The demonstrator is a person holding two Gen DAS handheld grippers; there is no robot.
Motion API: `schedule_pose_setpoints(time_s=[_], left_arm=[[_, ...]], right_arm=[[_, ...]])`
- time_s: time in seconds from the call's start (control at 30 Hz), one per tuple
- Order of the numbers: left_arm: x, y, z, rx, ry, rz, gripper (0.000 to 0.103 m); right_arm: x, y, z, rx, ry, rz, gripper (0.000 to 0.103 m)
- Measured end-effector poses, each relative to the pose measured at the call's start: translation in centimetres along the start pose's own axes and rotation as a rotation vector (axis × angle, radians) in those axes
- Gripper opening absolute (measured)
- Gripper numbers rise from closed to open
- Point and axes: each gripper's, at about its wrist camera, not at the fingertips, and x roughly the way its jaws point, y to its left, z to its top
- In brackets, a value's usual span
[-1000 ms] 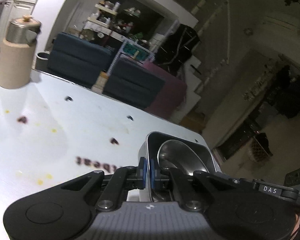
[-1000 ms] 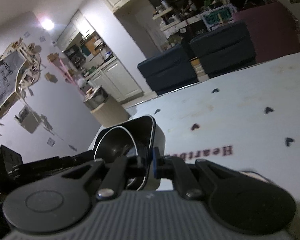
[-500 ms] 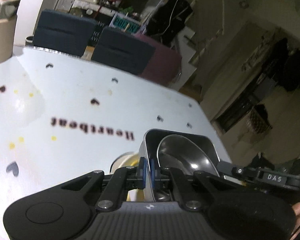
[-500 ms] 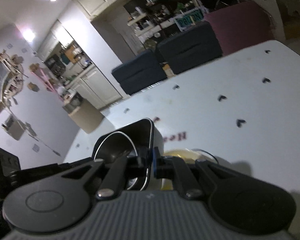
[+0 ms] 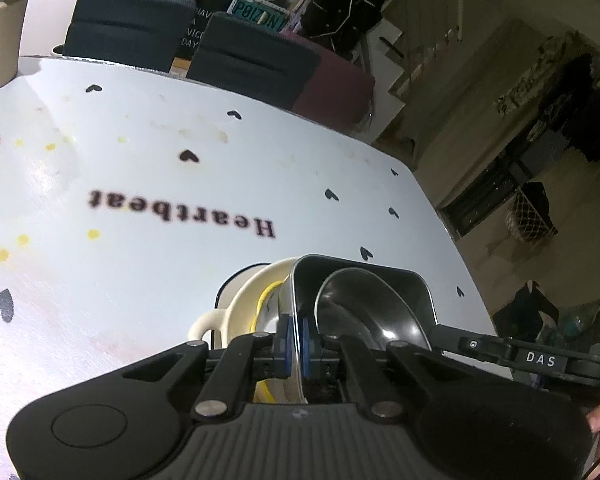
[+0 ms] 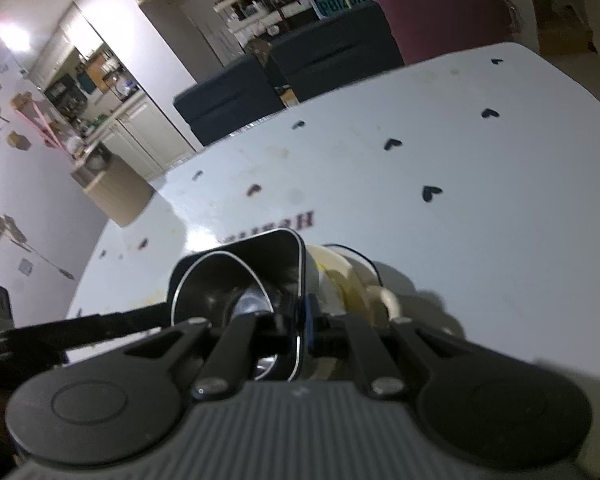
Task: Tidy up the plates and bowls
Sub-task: 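Lower the steel tray with both grippers into the cream bowl, then open both grippers and pull them back from the stacked dishes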
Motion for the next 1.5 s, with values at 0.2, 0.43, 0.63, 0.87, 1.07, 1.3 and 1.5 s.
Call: schedule_pose_setpoints(time_s=[0.2,0.43,0.63,0.87,1.07,1.3,1.5], left_arm=[[0.6,0.1,0.1,-0.001,0.019,0.007,0.005],[0.8,0.4,0.1,-0.01,0.026,0.011,0.005],[0.9,0.7,-0.1,-0.02,0.039,0.016,0.008],[0.6,0.8,0.0,-0.024,0.032,0.004,0.014],[0.0,0.5,0.1,-0.014,0.027,0.022,0.021],[-3.4,-2.8,0.2,0.129,-0.061,0.063,0.05],[-8.2,-5.6,-1.2,0.246,-0.221,0.085,0.103]], right_arm=[[-0.7,-0.8,-0.4,0.006,0.001,-0.005,0.007],[-1.0,-1.8,-0.6,0.012,0.018,-0.006,0.007],[-0.8,-2.1,-0.5,0.035,0.037,-0.005,0.011],[-1.1,-2.6,-0.2,0.06,0.021,-0.028,0.011],[-1.3,-2.4,-0.4,0.045,0.025,-0.033,0.011],[-3.5,-0.5,-0.3,-0.052,-0.057,-0.069,0.034],[-7.7,1.3,-1.6,-0.153,-0.219,-0.126,0.065]])
